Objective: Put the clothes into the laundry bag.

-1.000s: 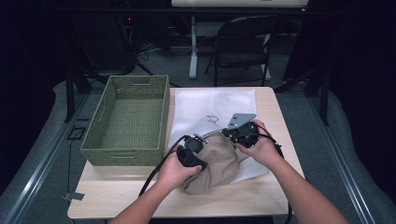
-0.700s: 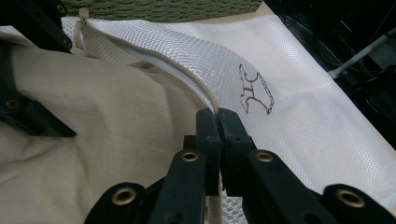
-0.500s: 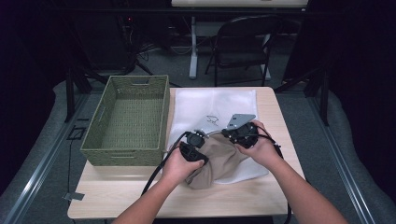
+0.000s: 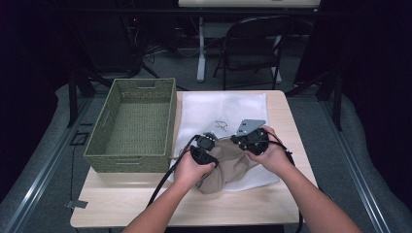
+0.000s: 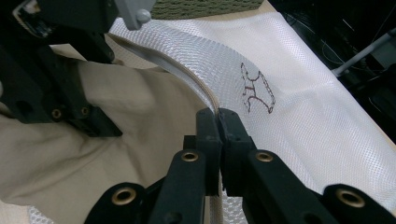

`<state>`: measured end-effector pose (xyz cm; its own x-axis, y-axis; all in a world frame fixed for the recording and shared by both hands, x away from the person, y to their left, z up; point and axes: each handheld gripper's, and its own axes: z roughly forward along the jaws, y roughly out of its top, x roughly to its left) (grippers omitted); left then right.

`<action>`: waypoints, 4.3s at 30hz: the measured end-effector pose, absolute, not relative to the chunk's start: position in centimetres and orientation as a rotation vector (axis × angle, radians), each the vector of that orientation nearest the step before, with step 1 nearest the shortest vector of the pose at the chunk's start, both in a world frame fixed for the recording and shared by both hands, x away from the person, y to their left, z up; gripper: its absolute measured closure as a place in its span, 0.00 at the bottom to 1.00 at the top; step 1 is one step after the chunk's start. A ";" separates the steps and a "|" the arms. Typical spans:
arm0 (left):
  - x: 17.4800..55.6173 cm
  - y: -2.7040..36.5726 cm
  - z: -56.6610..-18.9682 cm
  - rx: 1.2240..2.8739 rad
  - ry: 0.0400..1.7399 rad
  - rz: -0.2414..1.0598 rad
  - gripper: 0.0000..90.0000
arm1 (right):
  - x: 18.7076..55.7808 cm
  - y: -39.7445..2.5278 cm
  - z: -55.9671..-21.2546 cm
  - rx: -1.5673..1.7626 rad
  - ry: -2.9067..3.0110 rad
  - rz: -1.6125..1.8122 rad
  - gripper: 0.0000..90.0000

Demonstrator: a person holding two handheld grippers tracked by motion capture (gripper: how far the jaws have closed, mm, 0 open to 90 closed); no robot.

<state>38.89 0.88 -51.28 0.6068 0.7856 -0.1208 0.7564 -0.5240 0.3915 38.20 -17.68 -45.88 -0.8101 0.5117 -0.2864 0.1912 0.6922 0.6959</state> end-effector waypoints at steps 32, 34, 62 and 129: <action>37.7 1.1 -49.6 2.386 1.091 0.234 0.39 | 37.7 -17.7 -46.8 0.572 2.400 0.969 0.98; 37.5 1.2 -49.2 2.367 1.093 0.225 0.39 | 37.7 -17.7 -46.8 0.572 2.399 0.971 0.98; 33.4 3.3 -47.4 2.430 1.026 0.162 0.35 | 37.5 -17.8 -46.8 0.615 2.386 0.987 0.97; 36.4 1.5 -50.7 2.439 1.235 0.220 0.73 | 36.9 -17.6 -47.0 0.628 2.384 0.998 0.97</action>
<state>36.42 1.48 -50.69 0.5979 0.8007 -0.0381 0.7385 -0.5318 0.4144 36.93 -17.62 -47.00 -0.7810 0.5729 -0.2484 0.2252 0.6294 0.7437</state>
